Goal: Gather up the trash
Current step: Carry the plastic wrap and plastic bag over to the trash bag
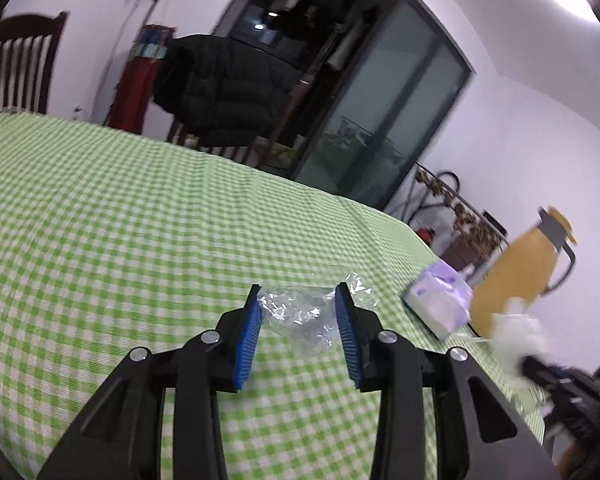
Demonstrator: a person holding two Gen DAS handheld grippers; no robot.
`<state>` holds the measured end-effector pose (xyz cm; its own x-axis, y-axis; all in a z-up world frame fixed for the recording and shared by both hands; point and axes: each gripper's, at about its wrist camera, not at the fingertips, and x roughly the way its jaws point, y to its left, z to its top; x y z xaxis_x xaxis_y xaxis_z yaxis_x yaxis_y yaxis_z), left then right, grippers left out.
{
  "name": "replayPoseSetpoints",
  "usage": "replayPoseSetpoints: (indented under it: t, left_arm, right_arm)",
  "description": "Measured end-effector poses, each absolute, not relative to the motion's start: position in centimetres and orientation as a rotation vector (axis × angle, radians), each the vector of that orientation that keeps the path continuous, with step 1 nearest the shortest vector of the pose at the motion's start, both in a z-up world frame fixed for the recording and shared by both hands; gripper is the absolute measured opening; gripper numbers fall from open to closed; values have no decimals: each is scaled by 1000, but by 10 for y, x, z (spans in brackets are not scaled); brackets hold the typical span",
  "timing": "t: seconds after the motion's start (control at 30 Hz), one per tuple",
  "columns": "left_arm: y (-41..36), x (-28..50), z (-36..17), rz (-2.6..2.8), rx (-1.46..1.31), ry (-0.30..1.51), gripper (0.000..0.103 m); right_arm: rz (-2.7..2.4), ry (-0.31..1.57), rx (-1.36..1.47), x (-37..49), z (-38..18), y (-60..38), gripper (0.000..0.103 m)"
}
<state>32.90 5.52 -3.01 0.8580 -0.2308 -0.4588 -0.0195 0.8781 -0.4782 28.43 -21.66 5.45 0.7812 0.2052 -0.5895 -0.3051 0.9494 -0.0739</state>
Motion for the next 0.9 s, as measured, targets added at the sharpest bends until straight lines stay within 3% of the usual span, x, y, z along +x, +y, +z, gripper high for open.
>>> replayPoseSetpoints:
  t: [0.43,0.9]
  left_arm:
    - [-22,250,68,-264,-277,365,34]
    - [-161,131,125,-516,-117,341,35]
  right_arm:
    - [87,475,-133,144,119,-366,10]
    - [-99,486,-13,4,99,-502,10]
